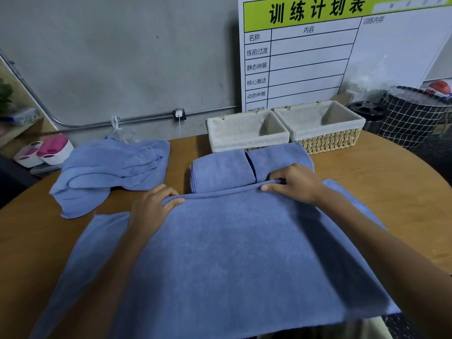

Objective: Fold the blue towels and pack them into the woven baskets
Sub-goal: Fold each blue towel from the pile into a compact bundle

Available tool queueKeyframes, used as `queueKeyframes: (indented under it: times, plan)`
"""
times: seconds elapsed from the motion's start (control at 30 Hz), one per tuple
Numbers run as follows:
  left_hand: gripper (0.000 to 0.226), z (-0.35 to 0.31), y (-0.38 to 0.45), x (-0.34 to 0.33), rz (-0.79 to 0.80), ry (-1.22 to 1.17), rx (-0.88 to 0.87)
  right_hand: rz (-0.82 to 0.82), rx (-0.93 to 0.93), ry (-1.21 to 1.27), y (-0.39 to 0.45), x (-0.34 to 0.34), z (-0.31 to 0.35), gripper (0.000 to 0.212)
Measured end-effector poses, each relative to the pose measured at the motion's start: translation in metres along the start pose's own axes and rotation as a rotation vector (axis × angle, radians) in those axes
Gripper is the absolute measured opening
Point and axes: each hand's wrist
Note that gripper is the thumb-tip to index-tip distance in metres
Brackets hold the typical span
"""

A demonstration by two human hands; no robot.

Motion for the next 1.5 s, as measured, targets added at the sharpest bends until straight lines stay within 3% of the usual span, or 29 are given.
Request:
queueKeyframes:
  times: [0.17,0.4,0.6,0.77,1.0,1.17,1.23,1.37,1.5]
  plan:
    - [0.036,-0.003,-0.003,0.015,-0.005,-0.050,-0.003,0.012,-0.081,0.039,-0.004,0.001,0.001,0.060]
    - [0.044,-0.001,-0.004,0.040,0.007,-0.040,-0.065,0.027,-0.085,0.177,-0.015,0.016,-0.006,0.032]
    - [0.045,-0.010,-0.023,0.070,-0.038,0.073,-0.200,-0.016,-0.012,0.196,-0.031,0.046,-0.009,0.028]
    - [0.055,-0.013,-0.083,0.062,0.038,0.021,-0.159,-0.094,0.048,0.029,-0.096,0.017,0.000,0.028]
    - [0.031,-0.004,-0.079,0.053,0.048,-0.069,-0.032,-0.301,0.177,-0.130,-0.098,-0.002,-0.002,0.037]
    - [0.055,-0.003,-0.053,0.038,-0.038,-0.057,0.013,-0.343,0.230,-0.173,-0.058,-0.009,-0.019,0.041]
    - [0.053,-0.005,-0.047,0.039,-0.046,-0.029,0.005,-0.394,0.240,-0.220,-0.051,-0.005,-0.023,0.046]
    - [0.038,-0.006,-0.053,0.055,-0.083,0.046,-0.116,-0.425,0.265,-0.231,-0.068,0.006,-0.031,0.033]
    - [0.047,-0.004,-0.068,0.065,-0.089,0.091,-0.230,-0.374,0.302,-0.275,-0.092,0.004,-0.043,0.032]
Point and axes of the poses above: each hand's wrist, its own y-axis towards the middle knuckle, its own x-axis out of the back of the hand, z = x × y, and after that the axes turned 11 degrees about -z, right-handed
